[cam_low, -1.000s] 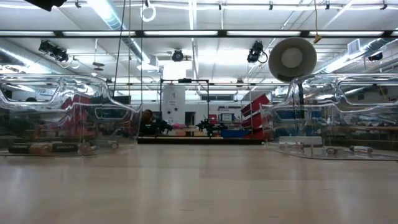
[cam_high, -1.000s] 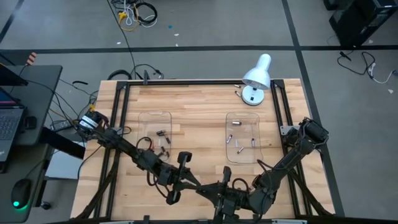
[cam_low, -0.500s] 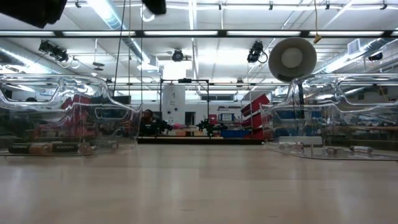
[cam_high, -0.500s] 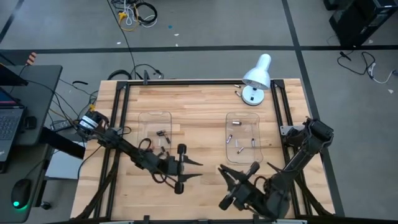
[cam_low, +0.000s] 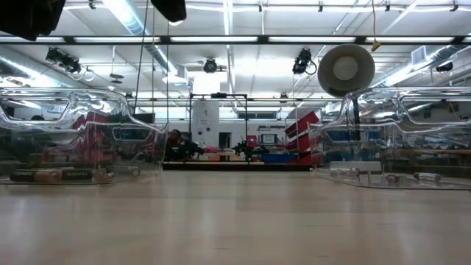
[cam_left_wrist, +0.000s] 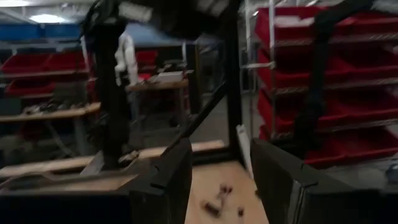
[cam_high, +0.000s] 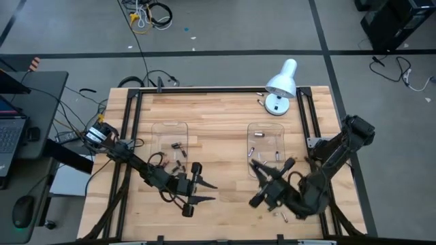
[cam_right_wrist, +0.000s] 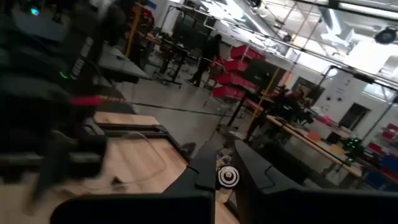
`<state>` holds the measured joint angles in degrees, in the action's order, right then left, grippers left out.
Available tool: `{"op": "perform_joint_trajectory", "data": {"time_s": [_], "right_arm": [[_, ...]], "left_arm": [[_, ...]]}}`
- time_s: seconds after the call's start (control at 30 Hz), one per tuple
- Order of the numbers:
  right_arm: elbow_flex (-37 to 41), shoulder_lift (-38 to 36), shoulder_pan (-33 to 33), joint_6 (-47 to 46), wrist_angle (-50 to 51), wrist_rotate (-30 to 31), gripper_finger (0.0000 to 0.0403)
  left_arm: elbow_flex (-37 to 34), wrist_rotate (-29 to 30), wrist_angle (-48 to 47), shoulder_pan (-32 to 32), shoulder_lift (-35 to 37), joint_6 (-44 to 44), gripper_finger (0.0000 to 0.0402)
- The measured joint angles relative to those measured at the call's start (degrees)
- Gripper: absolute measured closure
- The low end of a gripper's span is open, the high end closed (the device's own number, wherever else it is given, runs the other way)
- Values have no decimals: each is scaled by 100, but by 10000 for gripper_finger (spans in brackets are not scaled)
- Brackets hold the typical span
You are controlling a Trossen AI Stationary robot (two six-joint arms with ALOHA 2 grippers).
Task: Sort batteries
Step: Put the silver battery into the right transparent bin
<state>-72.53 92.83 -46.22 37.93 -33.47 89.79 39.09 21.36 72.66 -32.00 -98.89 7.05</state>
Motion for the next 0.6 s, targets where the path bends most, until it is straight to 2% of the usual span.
{"op": "perform_joint_trajectory", "data": {"time_s": [0.1,0.2,0.37,0.6], "right_arm": [[772,-556,83,-126,41,-31,380],[1682,-1393,110,-856,-2,-211,380],[3318,-2561,110,-3175,146,-1283,380],[5131,-3322,169,-7009,1024,-1874,380]], "left_arm": [[0,-156,295,-28,0,26,240],[0,-237,427,-51,2,23,240],[0,-258,409,-76,2,19,240],[0,-257,346,-76,2,13,240]]}}
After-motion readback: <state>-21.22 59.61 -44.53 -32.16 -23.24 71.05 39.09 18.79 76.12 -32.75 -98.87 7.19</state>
